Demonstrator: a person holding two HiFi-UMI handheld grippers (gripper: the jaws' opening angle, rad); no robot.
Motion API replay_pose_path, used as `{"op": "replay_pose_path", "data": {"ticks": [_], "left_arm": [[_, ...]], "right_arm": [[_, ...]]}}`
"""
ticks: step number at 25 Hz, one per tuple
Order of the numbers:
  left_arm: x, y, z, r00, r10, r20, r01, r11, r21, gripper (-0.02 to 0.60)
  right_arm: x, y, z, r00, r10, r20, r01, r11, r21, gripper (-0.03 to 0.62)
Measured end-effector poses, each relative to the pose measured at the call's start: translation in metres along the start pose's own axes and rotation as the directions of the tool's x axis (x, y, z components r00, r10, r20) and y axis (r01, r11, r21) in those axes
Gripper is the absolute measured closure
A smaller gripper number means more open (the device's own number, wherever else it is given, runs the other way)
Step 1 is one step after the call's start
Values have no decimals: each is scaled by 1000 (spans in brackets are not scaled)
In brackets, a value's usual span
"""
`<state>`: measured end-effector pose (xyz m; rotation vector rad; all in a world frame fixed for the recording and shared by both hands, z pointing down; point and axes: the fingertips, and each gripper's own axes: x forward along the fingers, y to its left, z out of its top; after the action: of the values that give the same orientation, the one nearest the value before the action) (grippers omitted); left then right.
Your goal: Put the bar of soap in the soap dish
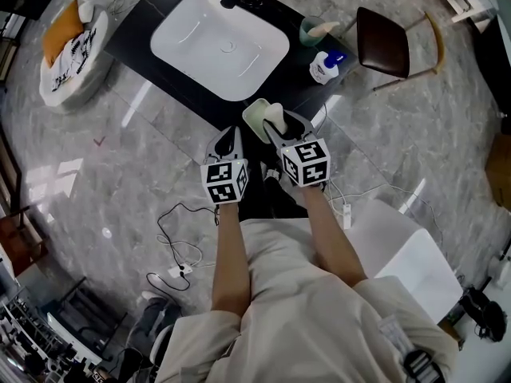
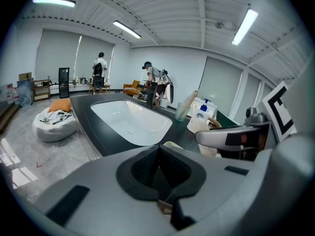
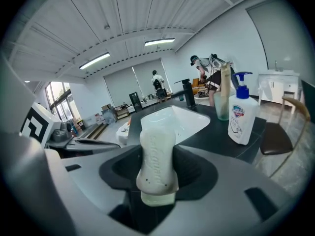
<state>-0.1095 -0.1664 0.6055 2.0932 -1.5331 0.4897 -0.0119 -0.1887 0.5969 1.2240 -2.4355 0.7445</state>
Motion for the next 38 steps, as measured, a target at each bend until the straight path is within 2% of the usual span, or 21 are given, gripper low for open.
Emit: {"op": "replay_pose_path", "data": {"ticks": [11,18,23,38], "left_arm": [[1,-6,-19,999,-21,-24,20,1000,-19,577],[5,-18,-14,999,-48,-7,48,999,-1,577],[5,-28,-10,998,-68,-7,68,997,40,577],[-1,-13,-10,999,-36,-15,36,998,56,577]], "right_arm": [[13,1,-27,997,-9,-79,3,998,-68,398],[22,-5,-39,991,-20,-129,6,994,-107,398],[30,0,-44,987,-5,-161,-15,992,-124,398],[46,-1,-54,972,-18,-232,-14,991,-132,398]]}}
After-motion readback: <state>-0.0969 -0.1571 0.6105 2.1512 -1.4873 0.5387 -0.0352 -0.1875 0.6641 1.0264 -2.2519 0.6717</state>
